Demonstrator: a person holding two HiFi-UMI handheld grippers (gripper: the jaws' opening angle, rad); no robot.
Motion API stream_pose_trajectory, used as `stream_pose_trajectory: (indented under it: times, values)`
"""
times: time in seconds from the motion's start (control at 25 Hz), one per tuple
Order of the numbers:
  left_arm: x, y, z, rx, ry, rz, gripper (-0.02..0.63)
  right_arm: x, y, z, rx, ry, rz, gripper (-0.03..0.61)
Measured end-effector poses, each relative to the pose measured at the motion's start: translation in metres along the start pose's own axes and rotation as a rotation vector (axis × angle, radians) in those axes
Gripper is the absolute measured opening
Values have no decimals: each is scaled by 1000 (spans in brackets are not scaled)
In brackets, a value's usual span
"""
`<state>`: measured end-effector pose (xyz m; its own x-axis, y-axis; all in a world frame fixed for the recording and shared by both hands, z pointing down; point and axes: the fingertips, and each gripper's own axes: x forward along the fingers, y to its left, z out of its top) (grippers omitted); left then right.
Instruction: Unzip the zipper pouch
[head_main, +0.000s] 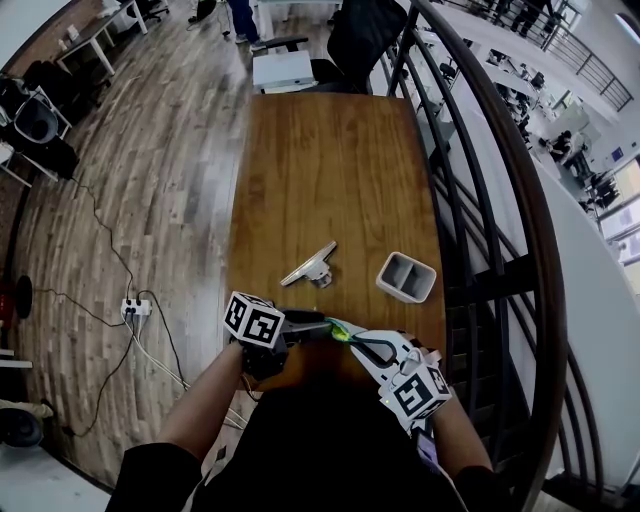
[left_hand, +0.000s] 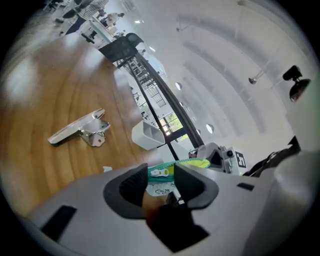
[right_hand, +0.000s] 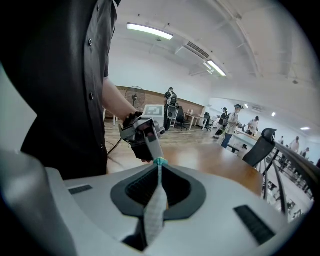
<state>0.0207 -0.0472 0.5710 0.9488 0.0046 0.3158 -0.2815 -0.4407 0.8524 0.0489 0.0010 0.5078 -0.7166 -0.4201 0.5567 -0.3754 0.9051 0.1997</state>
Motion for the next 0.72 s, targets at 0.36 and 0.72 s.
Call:
stream_pose_trajectory:
  times: [0.36,0.72]
  values:
    - [1,2,-3,-132,13,43,109,2,-3,-2,8,2,-16,20]
    - [-9,-3,-2,-142,-6,-10,103,-4,-7,-4,33,-6,-26,20]
